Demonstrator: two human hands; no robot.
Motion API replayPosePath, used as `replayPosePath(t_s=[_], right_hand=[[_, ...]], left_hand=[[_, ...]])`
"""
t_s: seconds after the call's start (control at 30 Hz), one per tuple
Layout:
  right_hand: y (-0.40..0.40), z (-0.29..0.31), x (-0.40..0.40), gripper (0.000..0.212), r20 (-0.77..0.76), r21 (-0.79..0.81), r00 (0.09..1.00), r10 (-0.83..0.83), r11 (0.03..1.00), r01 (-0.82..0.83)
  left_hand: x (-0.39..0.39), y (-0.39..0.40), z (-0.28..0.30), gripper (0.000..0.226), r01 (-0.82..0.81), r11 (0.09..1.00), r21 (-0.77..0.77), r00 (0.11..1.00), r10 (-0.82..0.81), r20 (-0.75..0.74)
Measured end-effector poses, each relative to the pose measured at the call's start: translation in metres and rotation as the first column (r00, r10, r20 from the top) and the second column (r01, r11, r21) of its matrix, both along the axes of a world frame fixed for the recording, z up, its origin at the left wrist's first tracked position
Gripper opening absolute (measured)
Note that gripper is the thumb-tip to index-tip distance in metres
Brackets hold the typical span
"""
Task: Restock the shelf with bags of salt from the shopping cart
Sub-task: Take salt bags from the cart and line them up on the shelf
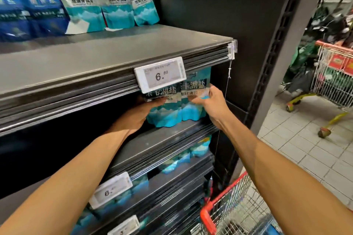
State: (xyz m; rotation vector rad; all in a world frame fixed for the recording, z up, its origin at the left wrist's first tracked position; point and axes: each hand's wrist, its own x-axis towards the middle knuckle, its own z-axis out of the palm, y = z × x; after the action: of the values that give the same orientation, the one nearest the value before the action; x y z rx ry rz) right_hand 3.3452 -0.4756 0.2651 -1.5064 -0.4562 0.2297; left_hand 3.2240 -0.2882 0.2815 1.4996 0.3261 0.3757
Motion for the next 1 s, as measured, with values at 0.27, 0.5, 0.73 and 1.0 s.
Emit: replayPosePath(t_s=[0.27,0.5,0.73,1.0], right_hand=[[-0.017,0.004,0.017,0.041,0.043,-0.026,0.998,0.04,0.999,-0.039],[-0.026,0.003,0.015,0.039,0.019,-0.028,0.991,0.132,0.991,-0.131],[-0.036,-0.006,0.004,0.048,0.065,-0.103,0.994,0.093,0.991,-0.086],[-0.079,-0.024,-0.048,0.059,0.422,-0.32,0.907,0.006,0.937,0.142]], left_hand=[[0.019,-0.024,-0.004,0.058,0.06,0.998,-0.01,0.997,-0.06,0.04],[0.023,-0.026,-0.016,0.055,0.018,0.994,0.107,0.999,-0.022,0.035],[0.008,-0.034,-0.011,0.064,-0.027,0.968,0.251,0.999,0.022,0.025],[-0.068,-0.071,-0.017,0.018,-0.491,0.777,0.393,0.871,0.429,0.241]])
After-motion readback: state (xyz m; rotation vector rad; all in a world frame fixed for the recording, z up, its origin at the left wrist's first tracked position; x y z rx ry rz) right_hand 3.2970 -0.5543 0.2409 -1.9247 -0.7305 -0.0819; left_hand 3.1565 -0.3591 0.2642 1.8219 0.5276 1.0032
